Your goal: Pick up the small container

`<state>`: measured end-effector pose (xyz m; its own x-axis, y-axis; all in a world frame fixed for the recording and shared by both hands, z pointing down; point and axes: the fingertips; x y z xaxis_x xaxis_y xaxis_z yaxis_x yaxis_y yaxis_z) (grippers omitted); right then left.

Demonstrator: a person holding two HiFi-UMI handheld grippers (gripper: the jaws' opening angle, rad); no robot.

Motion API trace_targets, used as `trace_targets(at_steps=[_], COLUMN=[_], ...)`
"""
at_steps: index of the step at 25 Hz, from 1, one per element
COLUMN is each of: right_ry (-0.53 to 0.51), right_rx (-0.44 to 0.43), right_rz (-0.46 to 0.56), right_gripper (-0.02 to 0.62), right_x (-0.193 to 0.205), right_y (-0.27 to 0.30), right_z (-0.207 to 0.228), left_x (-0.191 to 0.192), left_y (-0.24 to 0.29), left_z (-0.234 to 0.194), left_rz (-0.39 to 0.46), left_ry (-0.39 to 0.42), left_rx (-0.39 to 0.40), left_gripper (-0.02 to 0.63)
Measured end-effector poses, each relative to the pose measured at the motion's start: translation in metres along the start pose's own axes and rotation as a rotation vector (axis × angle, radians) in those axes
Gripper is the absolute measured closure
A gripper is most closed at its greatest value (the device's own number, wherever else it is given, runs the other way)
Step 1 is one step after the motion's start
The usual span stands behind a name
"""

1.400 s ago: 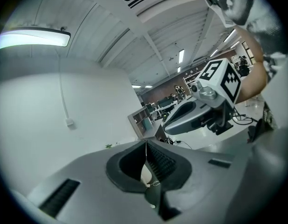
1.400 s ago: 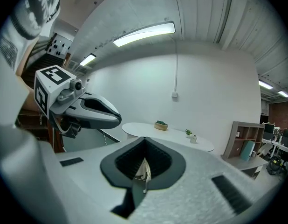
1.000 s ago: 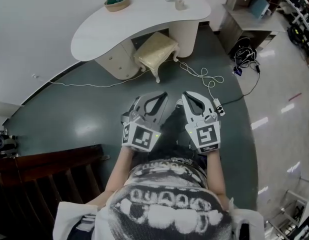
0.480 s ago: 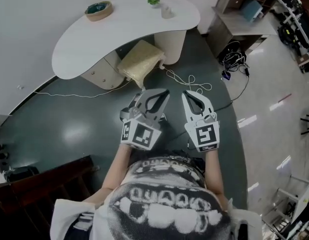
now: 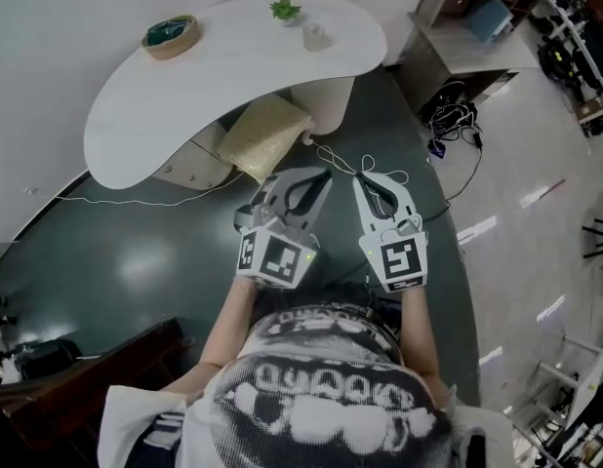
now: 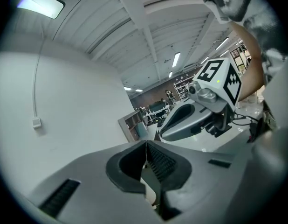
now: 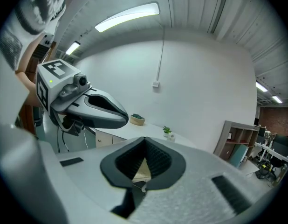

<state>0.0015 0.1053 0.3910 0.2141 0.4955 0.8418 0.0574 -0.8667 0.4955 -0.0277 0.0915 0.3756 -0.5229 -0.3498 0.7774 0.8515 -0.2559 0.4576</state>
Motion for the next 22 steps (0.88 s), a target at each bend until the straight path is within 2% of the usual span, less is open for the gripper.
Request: trace_targets(at_steps=[4,8,17,22], right_ry=[0.012,0.020,-0.024,-0.035], right_rx=[-0.011,-0.060,-0.133,-0.156], right_rz=[-0.005,-0.022,-0.017,-0.016], right_gripper=[0.592,0.592,0.592,0.592], right_x=[-0.005,-0.008,-0.021,-0.023], right_y=[0.021,0.038,0.070,0.089], right_z=[0.012,0.010,0.003,0.018], left_x=[0.005,0.013,0.031,0.035], left_y=[0.014,0.019,0.021,0.038], left_z=[-0.016,-0.030,-0.051,-0.068], left_rz=[-0.012,-0.027,-0.060,-0.081], left_ry=[-0.001,-0.023,-0.076,-0.095], left_rx=[-0.001,-0.024,-0.061,-0.086], left_gripper=[0.601,0.601,0.601,0.601])
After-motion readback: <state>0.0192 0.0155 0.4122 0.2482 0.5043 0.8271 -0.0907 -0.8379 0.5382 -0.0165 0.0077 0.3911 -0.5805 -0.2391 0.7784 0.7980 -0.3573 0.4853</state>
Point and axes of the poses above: the fingertips, and each gripper's own axes: y forward along the fingers, z to its right, x out of its underside, and after that the axes turned 15 degrees about -z, right-handed
